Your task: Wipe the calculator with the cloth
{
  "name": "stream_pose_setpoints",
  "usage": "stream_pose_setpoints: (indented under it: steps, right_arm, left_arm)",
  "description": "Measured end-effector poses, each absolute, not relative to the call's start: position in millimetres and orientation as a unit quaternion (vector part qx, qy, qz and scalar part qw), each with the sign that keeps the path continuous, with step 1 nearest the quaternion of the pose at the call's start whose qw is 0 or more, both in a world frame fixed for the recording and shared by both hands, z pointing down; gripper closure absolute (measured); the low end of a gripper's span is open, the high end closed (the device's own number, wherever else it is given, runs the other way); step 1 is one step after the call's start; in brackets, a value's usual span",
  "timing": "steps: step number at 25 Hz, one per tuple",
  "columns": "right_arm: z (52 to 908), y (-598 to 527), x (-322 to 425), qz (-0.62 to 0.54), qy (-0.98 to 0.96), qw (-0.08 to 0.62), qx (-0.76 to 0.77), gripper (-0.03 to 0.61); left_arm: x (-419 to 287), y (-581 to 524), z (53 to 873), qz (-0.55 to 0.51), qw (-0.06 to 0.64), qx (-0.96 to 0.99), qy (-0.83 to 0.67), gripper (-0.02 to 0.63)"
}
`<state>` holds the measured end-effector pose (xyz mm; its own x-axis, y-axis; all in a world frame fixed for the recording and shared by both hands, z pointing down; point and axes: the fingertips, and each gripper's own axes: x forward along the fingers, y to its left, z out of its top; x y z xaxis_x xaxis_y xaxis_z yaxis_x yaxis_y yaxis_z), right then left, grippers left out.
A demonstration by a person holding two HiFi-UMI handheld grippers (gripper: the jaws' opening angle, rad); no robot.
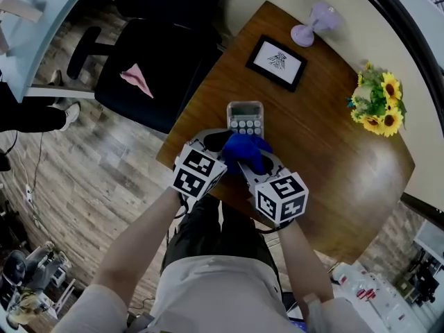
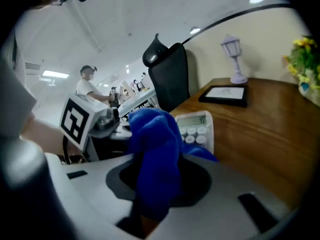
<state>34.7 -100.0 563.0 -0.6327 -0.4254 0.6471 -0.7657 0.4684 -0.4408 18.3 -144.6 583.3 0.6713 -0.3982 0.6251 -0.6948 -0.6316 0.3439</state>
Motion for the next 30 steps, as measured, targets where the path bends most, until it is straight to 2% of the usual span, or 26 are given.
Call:
stream_pose_setpoints:
  steps: [7,18,21,25,30]
  right_arm:
    - [570,-92,53,0.326,-0.824,0.292,0.359,0.483]
    - [567,-99,134,0.328,-0.767,0.327,0.444,0.492]
    - [540,-132,153,0.319,-0.767,0.290,0.475,0.492]
    - [502,-191,140,0.288,-0.792,0.234,0.484,0.492]
    - [516,-231,100,0.278,-0.807,0.240,0.462,0.491]
  left_arm:
    - [20,-145,583,0.264,0.281,0.868,-0.313,0.611]
    - [20,-144,584,0.267,0.283,0.867,-0.312,0.611]
    - [20,-143,584,0.269,0.289,0.864,-0.312,0.611]
    - [19,-145,583,0.266,0.291,0.863,-0.314,0.611]
    - [20,-145,583,0.262,0.295,0.862,-0.319,0.611]
